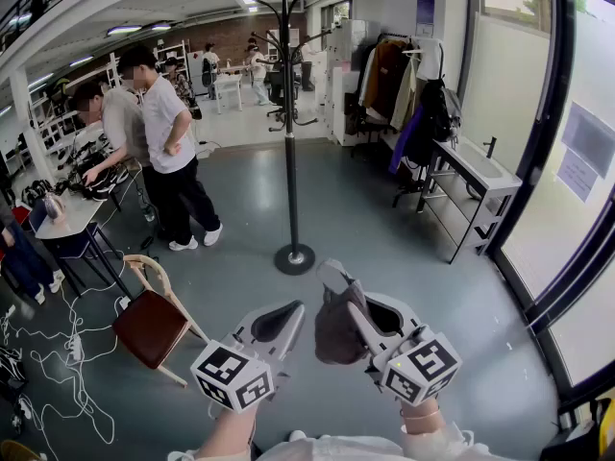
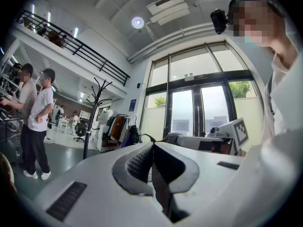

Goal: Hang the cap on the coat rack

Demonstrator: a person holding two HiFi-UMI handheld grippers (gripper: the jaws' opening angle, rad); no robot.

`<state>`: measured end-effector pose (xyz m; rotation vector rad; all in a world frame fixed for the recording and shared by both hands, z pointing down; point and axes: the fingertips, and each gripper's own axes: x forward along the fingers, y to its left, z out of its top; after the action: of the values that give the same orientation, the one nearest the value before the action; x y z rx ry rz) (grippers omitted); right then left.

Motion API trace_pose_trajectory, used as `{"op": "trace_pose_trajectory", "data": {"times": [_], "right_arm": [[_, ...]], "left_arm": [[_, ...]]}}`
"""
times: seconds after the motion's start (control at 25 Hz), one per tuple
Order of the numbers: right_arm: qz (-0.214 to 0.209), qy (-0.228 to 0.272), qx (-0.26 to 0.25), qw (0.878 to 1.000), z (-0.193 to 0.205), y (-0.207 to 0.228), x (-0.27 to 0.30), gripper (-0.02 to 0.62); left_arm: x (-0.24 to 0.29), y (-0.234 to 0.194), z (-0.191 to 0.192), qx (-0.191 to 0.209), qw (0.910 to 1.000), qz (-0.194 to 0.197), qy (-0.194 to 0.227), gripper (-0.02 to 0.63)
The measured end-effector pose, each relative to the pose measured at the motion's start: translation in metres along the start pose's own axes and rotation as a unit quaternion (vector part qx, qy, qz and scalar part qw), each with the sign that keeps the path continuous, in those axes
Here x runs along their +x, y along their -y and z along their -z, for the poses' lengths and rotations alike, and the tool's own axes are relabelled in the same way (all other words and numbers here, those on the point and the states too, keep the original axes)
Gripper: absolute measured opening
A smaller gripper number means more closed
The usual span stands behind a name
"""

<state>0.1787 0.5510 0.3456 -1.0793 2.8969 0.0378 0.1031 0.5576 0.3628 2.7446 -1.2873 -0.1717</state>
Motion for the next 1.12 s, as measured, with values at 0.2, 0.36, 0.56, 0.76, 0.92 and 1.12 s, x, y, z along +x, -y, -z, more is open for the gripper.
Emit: {"op": "trace_pose_trajectory", "data": {"times": [0.2, 0.36, 0.56, 0.76, 0.92, 1.12], "right_arm": [[-0.010, -0.002, -0.019, 1.000, -0.001, -0.002, 0.002, 0.046], [-0.011, 0.010, -0.027, 1.000, -0.009, -0.001, 0.005, 0.046], [-0.013, 0.011, -0.025, 1.000, -0.009, -0.001, 0.007, 0.043], [-0.002, 0.020, -0.003, 1.000, -0.005, 0.002, 0.003, 0.044], [-0.002, 0.021, -0.001, 1.000, -0.005, 0.011, -0.003, 0.044], [0.000, 0.009, 0.019, 1.000, 0.009, 0.030, -0.014, 0.044]], "left_arm": [[0.002, 0.002, 0.003, -0.012, 0.9999, 0.000, 0.000, 0.015], [0.003, 0.002, 0.004, -0.010, 0.9999, -0.005, 0.001, 0.016], [0.006, 0.001, 0.000, -0.010, 0.9999, -0.009, 0.006, 0.015], [0.004, 0.004, 0.001, -0.012, 0.9997, -0.015, 0.013, 0.016], [0.011, 0.011, 0.005, -0.014, 0.9996, -0.018, 0.016, 0.017], [0.021, 0.022, 0.032, -0.036, 0.9990, -0.028, -0.001, 0.017]]}}
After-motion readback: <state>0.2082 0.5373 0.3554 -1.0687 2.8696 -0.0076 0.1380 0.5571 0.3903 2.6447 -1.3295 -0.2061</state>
